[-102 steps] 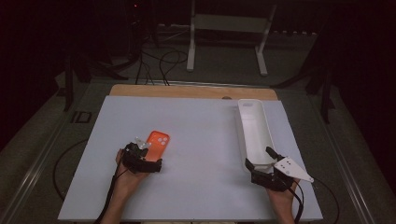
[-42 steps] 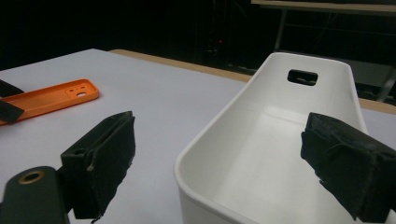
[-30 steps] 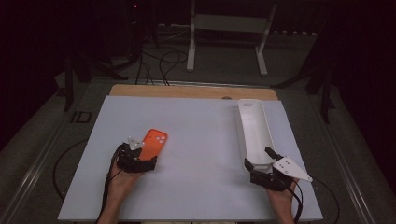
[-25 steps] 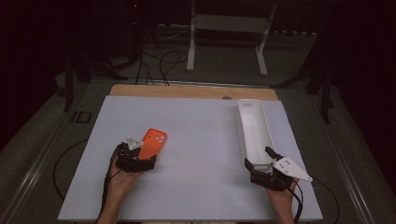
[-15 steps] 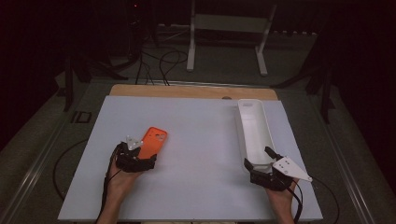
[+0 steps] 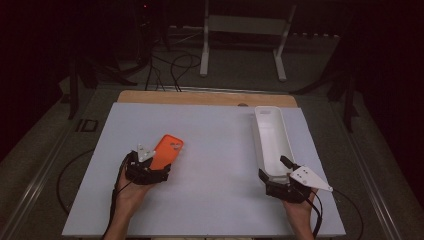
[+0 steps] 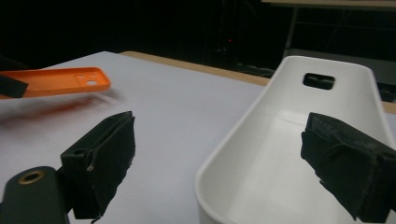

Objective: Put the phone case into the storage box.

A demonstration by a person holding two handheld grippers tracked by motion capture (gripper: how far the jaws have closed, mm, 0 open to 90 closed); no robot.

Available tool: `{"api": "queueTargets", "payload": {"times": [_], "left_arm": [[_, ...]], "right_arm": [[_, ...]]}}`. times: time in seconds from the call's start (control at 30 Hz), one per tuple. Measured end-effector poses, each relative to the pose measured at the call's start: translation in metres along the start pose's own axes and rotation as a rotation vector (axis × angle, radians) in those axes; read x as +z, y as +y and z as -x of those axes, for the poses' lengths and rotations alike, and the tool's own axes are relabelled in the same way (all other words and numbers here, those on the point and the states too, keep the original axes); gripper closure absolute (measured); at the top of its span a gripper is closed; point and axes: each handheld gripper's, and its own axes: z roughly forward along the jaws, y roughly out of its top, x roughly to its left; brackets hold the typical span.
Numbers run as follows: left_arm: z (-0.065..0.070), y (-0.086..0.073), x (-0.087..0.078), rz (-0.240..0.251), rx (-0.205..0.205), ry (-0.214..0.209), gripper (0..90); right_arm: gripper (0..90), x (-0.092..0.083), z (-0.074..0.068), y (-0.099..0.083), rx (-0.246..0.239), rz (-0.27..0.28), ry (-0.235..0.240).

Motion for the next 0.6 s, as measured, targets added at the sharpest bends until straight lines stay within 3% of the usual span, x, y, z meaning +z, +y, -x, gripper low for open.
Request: {"api": "queueTargets", "payload": {"times": [0.6], "left_arm": [[0.018, 0.018, -0.014, 0.061, 0.038, -0.048, 17.0]], "right_arm": [[10.1, 0.028, -0.030, 0.020, -0.010, -0.031, 0.114]]}}
